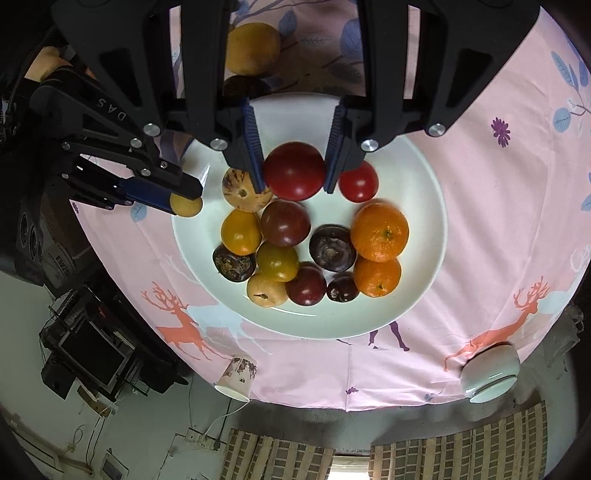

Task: Organize fruits
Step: 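Lower the tomato and brown round fruit onto the white plate and open both grippers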

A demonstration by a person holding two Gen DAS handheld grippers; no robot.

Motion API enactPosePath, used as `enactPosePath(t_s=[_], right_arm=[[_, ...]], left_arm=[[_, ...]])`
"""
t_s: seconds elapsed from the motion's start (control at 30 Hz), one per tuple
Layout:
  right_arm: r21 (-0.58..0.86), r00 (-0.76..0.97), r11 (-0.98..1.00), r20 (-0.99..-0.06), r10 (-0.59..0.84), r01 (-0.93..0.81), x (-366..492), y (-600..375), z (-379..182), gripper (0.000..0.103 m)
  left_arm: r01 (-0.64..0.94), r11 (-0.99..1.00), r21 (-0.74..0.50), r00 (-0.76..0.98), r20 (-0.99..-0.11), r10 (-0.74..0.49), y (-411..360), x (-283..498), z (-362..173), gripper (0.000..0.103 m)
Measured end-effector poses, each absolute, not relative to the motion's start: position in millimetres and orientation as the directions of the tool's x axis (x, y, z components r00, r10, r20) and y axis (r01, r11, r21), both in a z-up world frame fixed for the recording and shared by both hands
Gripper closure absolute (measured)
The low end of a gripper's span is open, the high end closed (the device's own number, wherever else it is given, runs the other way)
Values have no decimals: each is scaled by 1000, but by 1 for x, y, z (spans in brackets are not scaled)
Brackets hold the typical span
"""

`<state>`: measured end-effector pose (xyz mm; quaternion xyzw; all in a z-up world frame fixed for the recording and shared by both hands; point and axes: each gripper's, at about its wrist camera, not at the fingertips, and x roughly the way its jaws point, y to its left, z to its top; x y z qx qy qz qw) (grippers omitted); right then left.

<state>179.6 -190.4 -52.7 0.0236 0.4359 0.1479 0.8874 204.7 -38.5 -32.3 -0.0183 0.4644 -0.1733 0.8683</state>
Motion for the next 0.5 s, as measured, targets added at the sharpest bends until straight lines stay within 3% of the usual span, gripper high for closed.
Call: enactPosePath(t_s=[0.5], right_arm=[[149, 558, 956, -785, 270, -254, 197, -184, -55, 78]], left_arm=[[275, 944, -184, 499, -811, -304, -44, 219, -41, 70]])
